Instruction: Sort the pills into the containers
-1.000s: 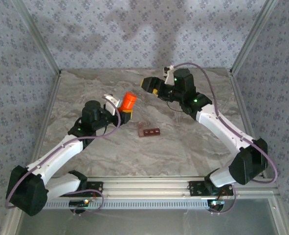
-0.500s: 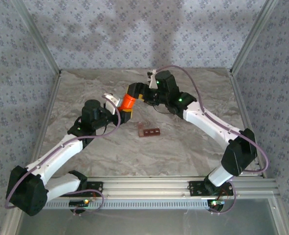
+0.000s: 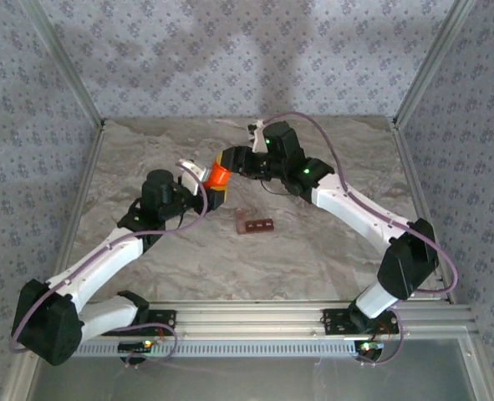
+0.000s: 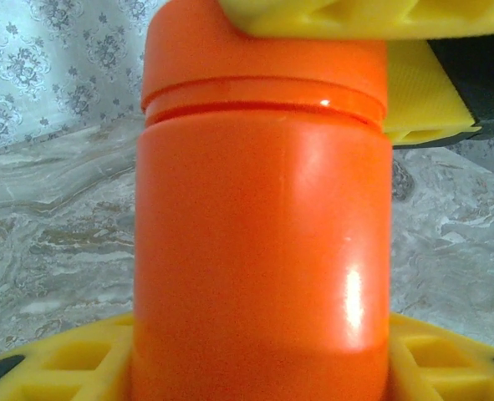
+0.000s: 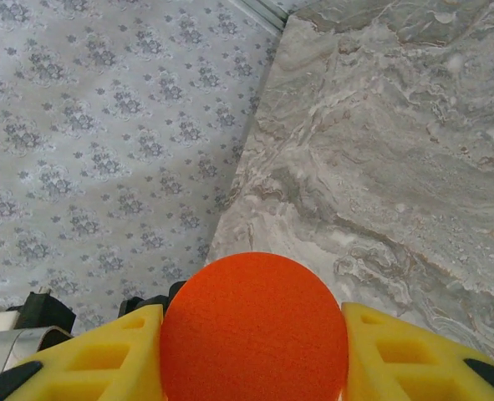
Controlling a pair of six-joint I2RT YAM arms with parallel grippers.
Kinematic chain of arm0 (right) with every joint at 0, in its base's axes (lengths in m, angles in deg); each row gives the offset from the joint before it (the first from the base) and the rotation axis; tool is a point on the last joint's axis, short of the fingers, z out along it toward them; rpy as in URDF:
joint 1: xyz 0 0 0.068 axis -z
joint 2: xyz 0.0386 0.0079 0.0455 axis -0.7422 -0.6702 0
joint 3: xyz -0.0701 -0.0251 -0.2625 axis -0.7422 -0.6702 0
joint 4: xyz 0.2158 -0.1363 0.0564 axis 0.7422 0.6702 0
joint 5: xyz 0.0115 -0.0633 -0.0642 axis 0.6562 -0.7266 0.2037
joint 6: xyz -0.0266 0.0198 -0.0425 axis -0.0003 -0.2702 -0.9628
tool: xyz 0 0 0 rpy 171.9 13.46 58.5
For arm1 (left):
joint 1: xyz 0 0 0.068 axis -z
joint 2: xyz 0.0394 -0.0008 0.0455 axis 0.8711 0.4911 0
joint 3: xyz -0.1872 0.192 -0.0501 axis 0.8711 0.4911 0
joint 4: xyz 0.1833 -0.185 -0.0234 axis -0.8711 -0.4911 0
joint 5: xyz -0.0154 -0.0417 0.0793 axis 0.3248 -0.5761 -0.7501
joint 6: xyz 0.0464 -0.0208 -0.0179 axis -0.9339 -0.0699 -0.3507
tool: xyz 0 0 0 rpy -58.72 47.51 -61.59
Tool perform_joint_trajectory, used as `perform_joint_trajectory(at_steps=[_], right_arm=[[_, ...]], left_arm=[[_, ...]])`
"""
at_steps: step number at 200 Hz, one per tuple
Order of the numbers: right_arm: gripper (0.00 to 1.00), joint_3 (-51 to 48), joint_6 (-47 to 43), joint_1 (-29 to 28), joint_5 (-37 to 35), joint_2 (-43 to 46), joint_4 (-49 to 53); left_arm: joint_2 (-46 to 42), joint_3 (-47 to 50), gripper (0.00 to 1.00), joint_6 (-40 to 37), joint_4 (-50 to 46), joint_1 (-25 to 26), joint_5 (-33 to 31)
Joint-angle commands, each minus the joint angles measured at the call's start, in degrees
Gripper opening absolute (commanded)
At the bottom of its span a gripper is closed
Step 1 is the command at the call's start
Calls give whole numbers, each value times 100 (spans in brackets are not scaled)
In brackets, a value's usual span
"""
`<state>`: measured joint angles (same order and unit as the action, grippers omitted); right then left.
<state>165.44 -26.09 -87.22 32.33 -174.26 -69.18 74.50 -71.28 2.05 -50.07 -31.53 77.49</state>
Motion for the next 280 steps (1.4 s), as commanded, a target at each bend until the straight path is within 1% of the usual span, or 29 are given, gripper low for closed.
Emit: perform_joint_trajectory(at_steps=[1,16,18,23,42,51,59,68,69,70,73,81,95,117,148,161,211,244,280], right_arm=[[39,-266,-852,181,827,-5,-676],[40,-667,-1427,415,1782,138,-1702],[40,-712,-1457,428,1782,152,-1764],[41,-841,-1558,520,2050,223,-2118],[41,-835,-1535,704,2426,251,-2188],[43,-730,-1530,703,2424,227,-2039],[50,-658,-1517,683,2403,227,-1951],[65,-577,-1518,649,2366,240,-1790],[65,-577,-1518,649,2366,240,-1790],[68,-557,-1519,643,2340,249,-1744],[71,-547,-1514,637,2277,265,-1671],[77,-535,-1503,628,2109,327,-1582],[82,-522,-1425,683,1739,451,-1299],[83,-533,-1056,833,1232,606,-895],[83,-740,-368,1002,783,820,-737],[83,-730,-144,1037,555,875,-459],[84,-673,105,1048,210,840,-175],[84,-400,108,1031,11,693,169],[84,-125,106,926,-158,460,286]], left_arm=[[-12,-173,0,224,436,47,146],[-43,-131,0,410,619,14,370],[-51,-125,0,441,646,4,400],[-60,-113,0,520,719,-17,492],[-110,-122,0,668,789,-46,683],[-124,-156,0,655,724,-41,685],[-132,-181,0,621,656,-41,660],[-132,-197,0,581,588,-53,638],[-132,-193,0,572,578,-55,636],[-132,-192,0,568,572,-52,634],[-132,-198,0,552,548,-50,633],[-140,-216,0,513,467,-57,596],[-156,-285,0,449,243,-49,567],[-266,-333,0,296,-100,-57,525],[-485,-200,0,162,-167,-61,360],[-490,-194,0,122,-171,-61,302],[-314,-224,0,63,-146,-63,163],[-60,-353,0,-3,-184,-50,218],[69,-401,0,-43,-215,3,214]])
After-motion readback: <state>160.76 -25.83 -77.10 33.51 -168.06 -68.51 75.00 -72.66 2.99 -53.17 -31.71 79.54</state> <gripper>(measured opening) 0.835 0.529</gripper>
